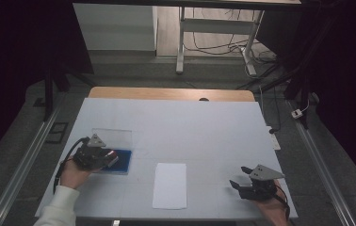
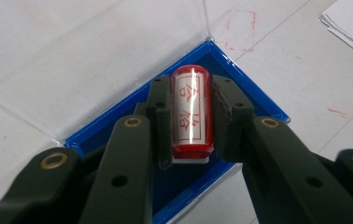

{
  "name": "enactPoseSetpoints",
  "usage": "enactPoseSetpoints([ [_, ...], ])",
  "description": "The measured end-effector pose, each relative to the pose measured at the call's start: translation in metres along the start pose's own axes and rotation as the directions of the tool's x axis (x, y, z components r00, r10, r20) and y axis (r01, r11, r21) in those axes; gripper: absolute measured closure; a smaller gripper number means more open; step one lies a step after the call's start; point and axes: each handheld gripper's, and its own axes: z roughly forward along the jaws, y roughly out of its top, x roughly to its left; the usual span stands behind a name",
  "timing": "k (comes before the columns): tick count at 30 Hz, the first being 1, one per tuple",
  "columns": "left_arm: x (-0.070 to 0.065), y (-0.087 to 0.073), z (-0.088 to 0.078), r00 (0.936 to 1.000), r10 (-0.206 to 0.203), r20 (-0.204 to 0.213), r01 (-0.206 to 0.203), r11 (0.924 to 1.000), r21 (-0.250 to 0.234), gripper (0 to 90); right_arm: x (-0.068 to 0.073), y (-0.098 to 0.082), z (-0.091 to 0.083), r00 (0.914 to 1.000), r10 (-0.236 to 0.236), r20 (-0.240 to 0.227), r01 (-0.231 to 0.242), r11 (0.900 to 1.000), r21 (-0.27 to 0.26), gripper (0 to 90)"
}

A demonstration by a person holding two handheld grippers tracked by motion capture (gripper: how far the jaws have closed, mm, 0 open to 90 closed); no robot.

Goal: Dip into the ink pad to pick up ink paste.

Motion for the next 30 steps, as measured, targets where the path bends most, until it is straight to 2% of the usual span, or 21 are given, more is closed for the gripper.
enactPoseSetpoints([
  [12,-0.002,0.008,0.001,0.9998,-0.013,-0.014,0.013,0.9983,0.057,70.2,0.001,0.000,0.001,1.0000,-0.001,0.001,0.001,1.000,0.002,29.0],
  [16,-0.002,0.009,0.002,0.9997,-0.023,-0.007,0.023,0.9972,0.071,70.3,0.001,0.000,0.001,1.0000,-0.003,-0.002,0.003,1.000,0.006,29.0],
  [20,-0.006,0.011,0.004,0.9993,-0.001,-0.036,0.004,0.9952,0.098,70.4,0.001,0.001,0.001,1.0000,-0.005,0.000,0.005,1.000,0.008,29.0],
  [30,-0.010,0.007,0.006,0.9982,0.013,-0.059,-0.009,0.9968,0.079,70.6,0.003,0.002,0.001,0.9999,-0.012,0.000,0.012,1.000,0.012,29.0],
])
